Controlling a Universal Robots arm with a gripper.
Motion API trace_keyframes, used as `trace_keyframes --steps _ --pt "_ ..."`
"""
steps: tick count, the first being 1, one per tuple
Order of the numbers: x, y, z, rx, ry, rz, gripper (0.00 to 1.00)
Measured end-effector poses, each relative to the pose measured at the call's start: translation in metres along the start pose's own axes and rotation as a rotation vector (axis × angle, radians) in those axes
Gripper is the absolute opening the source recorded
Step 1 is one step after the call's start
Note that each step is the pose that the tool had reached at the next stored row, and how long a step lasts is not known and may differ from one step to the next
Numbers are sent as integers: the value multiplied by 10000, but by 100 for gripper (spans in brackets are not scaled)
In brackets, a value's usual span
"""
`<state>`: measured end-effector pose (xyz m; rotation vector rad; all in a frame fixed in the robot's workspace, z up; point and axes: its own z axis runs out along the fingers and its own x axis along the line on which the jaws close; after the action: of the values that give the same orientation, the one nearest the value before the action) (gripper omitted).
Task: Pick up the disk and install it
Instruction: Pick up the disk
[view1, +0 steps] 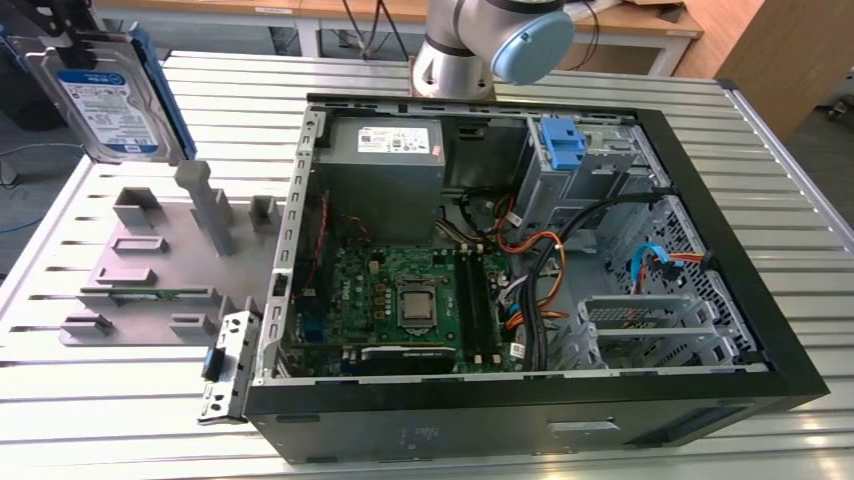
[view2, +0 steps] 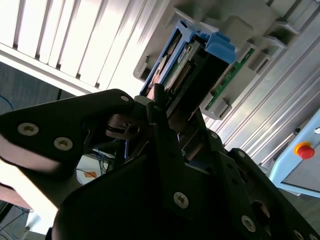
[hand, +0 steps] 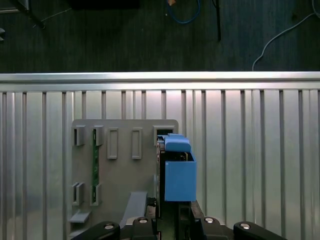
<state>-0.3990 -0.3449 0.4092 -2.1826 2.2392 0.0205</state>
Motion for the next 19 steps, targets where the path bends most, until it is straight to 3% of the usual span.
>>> trace_keyframes --steps 19 --pt "-8 0 -434 1 0 0 35"
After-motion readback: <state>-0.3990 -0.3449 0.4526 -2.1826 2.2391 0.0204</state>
